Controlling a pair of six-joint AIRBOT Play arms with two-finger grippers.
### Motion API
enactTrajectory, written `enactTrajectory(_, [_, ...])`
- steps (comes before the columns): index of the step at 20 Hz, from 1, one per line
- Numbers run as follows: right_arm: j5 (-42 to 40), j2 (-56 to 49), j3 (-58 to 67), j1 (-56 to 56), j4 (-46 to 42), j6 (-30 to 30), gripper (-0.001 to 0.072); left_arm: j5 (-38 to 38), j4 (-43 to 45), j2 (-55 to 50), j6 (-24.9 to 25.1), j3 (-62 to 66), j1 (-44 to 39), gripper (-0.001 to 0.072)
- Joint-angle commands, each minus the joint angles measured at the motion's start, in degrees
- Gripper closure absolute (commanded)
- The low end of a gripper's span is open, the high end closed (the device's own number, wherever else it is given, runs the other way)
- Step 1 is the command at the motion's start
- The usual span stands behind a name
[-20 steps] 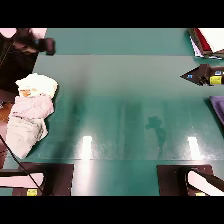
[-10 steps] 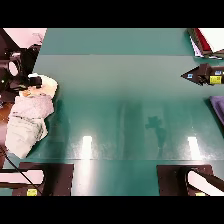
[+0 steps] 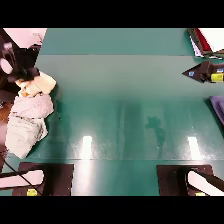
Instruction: Fold the shirts.
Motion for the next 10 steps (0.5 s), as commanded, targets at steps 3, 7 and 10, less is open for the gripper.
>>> enactTrajectory(3, [-1.42, 0.0, 13.35, -0.13, 0.07, 0.02, 0.0694, -6.03, -3.69, 14.4, 9.18, 16.06, -10.99, 0.0685])
enactTrajectory(7, [-1.49, 0.0, 21.66, -0.13, -0.04, 0.0, 0.0694, -15.45, -11.72, 21.31, 12.48, 27.34, -22.32, 0.0685])
enactTrajectory(10, [-1.49, 0.0, 24.87, -0.13, -0.07, 0.0, 0.0694, -20.79, -17.38, 22.12, 13.25, 30.18, -30.73, 0.0685])
